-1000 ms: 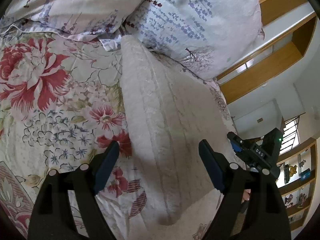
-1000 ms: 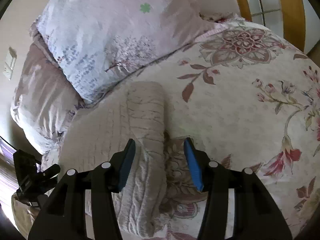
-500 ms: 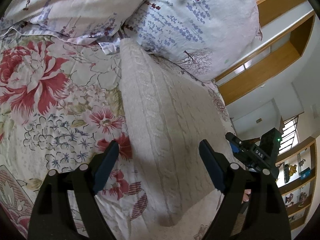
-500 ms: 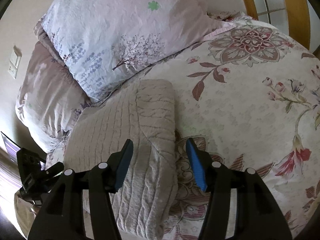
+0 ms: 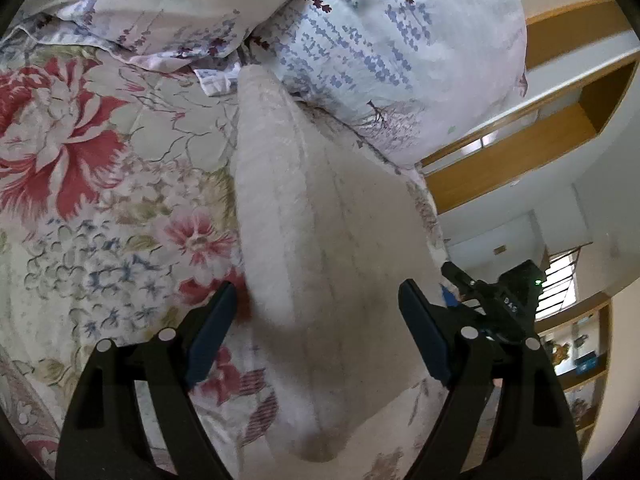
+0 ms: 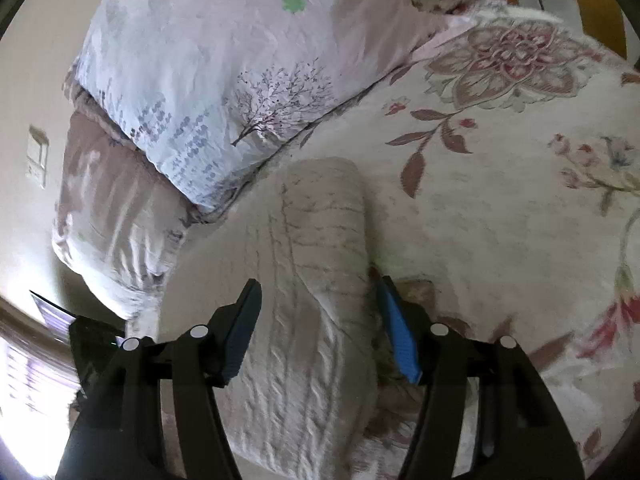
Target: Fold small clothes
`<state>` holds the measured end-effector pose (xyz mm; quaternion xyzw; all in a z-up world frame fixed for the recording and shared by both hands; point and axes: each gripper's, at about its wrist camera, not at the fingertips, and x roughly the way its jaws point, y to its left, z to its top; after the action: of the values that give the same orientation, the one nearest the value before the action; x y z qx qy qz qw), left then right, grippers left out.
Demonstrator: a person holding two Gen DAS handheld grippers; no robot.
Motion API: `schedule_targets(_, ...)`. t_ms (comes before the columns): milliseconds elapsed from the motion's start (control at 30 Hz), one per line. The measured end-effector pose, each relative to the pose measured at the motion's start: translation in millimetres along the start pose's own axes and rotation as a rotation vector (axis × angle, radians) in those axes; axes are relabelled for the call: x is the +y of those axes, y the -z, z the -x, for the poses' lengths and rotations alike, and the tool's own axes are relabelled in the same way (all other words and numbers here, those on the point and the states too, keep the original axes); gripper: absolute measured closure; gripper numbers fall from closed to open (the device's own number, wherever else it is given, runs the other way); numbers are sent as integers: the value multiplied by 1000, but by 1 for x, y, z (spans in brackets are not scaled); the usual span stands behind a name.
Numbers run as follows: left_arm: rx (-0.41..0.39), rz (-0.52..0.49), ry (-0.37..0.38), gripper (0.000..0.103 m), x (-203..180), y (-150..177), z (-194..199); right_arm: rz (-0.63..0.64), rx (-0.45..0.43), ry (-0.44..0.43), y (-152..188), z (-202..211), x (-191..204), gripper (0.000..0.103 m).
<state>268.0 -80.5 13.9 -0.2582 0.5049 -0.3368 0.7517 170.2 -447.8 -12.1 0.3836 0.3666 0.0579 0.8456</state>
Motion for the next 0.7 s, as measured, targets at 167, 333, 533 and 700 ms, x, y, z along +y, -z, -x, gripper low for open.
schedule_targets(167,1,19,9,21,1,-8,-4,-56,39,-25,-13,-10,-5,41)
schedule_targets(333,8,46,18,21,4,-9,-9,-67,62,-26,-15,-18,-7,41)
schedule_targets(533,16,58,27,21,4,-13,-15,-77,69,-23,-15,-22,-11,41)
schedule_targets(700,19,66,32,21,5,-14,-17,-83,71,-25,-16,-21,-14,41)
